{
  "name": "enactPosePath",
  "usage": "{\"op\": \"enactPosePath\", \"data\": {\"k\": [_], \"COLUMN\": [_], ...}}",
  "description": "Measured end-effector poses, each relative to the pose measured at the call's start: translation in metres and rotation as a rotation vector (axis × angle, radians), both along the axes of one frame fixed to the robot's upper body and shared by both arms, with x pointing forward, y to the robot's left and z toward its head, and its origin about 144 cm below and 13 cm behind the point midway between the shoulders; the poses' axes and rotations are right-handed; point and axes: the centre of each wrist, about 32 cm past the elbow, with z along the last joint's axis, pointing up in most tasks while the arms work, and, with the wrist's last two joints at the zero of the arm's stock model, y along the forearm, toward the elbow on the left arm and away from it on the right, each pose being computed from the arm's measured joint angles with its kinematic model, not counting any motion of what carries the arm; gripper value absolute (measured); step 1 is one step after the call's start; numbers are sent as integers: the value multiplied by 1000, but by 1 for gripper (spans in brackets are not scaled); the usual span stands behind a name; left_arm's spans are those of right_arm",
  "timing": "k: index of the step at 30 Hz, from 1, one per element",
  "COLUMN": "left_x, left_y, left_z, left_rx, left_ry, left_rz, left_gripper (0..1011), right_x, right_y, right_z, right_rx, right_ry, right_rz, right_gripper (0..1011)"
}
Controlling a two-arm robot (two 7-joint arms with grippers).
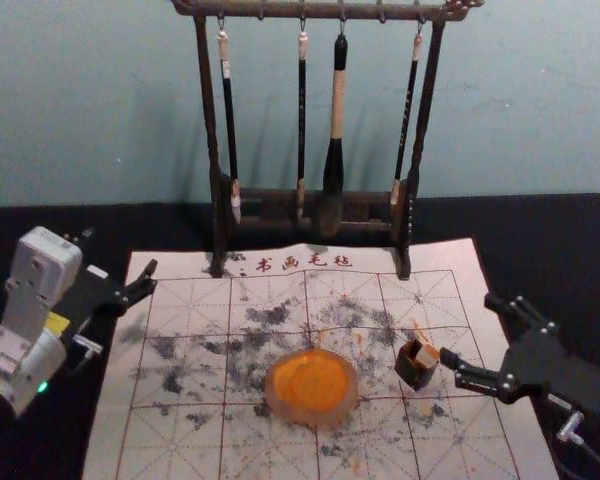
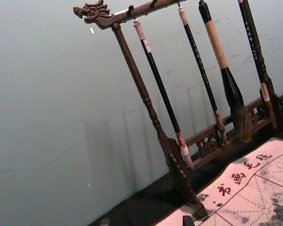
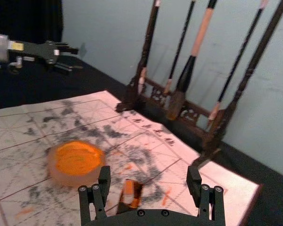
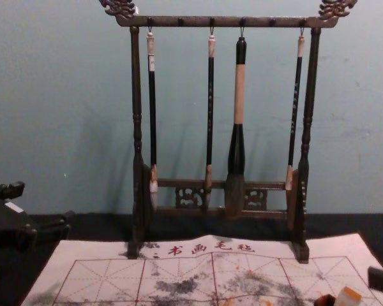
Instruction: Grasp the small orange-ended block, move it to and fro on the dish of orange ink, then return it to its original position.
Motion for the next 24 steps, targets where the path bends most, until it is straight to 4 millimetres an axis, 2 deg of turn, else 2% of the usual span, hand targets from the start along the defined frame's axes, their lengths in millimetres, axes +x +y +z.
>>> {"op": "enactPosePath", "data": {"k": [10,24], "left_x": [0,0], "left_y": [0,0], "left_z": [0,0], "left_rx": [0,0], "left_ry": [0,0], "left_rz": [0,0], "left_gripper": [1001,1001], "right_x": [8,23], "right_y": [5,11], "right_z": [-3,-15], "right_rx": [-14,-56], "right_ry": [63,116], "right_rz": [63,65], "right_gripper": [1000,1000]}}
